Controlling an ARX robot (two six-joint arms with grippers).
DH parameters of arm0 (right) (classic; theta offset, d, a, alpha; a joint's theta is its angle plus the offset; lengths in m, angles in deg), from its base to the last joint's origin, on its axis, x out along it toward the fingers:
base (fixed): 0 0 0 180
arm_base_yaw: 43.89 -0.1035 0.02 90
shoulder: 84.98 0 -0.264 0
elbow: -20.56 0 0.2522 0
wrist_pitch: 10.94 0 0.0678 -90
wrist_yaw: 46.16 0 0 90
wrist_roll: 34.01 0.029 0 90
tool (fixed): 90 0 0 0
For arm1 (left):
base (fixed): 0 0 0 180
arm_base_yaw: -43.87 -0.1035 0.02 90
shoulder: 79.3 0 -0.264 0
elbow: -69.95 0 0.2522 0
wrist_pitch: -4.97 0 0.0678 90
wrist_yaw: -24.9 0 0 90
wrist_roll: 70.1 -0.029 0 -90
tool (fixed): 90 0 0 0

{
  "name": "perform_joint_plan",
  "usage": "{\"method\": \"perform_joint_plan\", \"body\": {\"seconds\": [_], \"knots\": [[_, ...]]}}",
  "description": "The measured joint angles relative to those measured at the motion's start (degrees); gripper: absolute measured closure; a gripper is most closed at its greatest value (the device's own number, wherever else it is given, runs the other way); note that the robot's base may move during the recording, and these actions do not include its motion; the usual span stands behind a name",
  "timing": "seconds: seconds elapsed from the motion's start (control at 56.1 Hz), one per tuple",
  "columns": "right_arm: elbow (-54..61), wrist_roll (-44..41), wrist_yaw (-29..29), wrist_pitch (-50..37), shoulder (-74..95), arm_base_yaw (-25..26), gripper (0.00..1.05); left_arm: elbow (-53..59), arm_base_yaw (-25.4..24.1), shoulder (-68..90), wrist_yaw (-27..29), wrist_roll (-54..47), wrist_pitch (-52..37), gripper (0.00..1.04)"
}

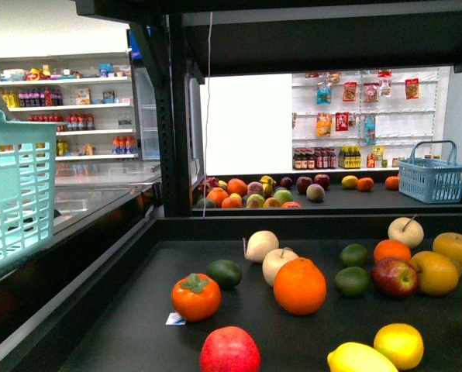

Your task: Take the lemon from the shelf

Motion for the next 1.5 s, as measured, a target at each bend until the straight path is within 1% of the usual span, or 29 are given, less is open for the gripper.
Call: {"method": "perform_joint_plan", "body": {"seconds": [0.944, 0.962, 0.98, 0.997, 1.033, 1.104, 1.175, 1.282, 1.336, 1.389, 1.443, 1.496], "knots": [[0.0, 0.0, 0.0, 0.0, 0.0, 0.0, 0.07, 0.0, 0.0, 0.0, 0.0, 0.0, 0.0, 0.08], [0.0, 0.0, 0.0, 0.0, 0.0, 0.0, 0.07, -0.3, -0.7, 0.4, -2.5, 1.6, 1.1, 0.08], [0.0, 0.0, 0.0, 0.0, 0.0, 0.0, 0.07, -0.7, -1.9, 1.0, -6.4, 5.1, 2.9, 0.08], [0.0, 0.0, 0.0, 0.0, 0.0, 0.0, 0.07, -0.7, -3.3, 2.0, -10.2, 8.0, 3.2, 0.08], [0.0, 0.0, -0.1, 0.0, 0.0, 0.0, 0.07, -0.8, -5.3, 3.7, -15.2, 14.1, 3.0, 0.08], [0.0, 0.0, -0.1, 0.0, 0.0, 0.0, 0.07, -1.6, -7.5, 7.2, -21.0, 23.0, 1.2, 0.08], [0.0, 0.0, -0.1, 0.0, 0.0, 0.0, 0.07, -3.0, -8.9, 11.4, -24.7, 29.7, -2.8, 0.08], [0.0, 0.0, -0.1, 0.0, 0.0, 0.0, 0.07, -7.2, -10.8, 20.8, -29.5, 39.2, -11.2, 0.08], [0.0, 0.0, -0.1, 0.0, 0.0, 0.0, 0.07, -9.9, -12.2, 26.5, -32.9, 44.8, -16.1, 0.08], [0.0, 0.0, -0.1, 0.0, 0.0, 0.0, 0.07, -12.5, -14.1, 32.2, -36.0, 50.4, -20.9, 0.08], [0.0, 0.0, -0.1, 0.0, 0.0, 0.0, 0.07, -16.7, -17.6, 40.8, -38.5, 58.0, -27.9, 0.08], [0.0, 0.0, -0.1, 0.0, 0.0, 0.0, 0.07, -19.0, -19.5, 45.2, -39.3, 60.7, -30.9, 0.08]]}}
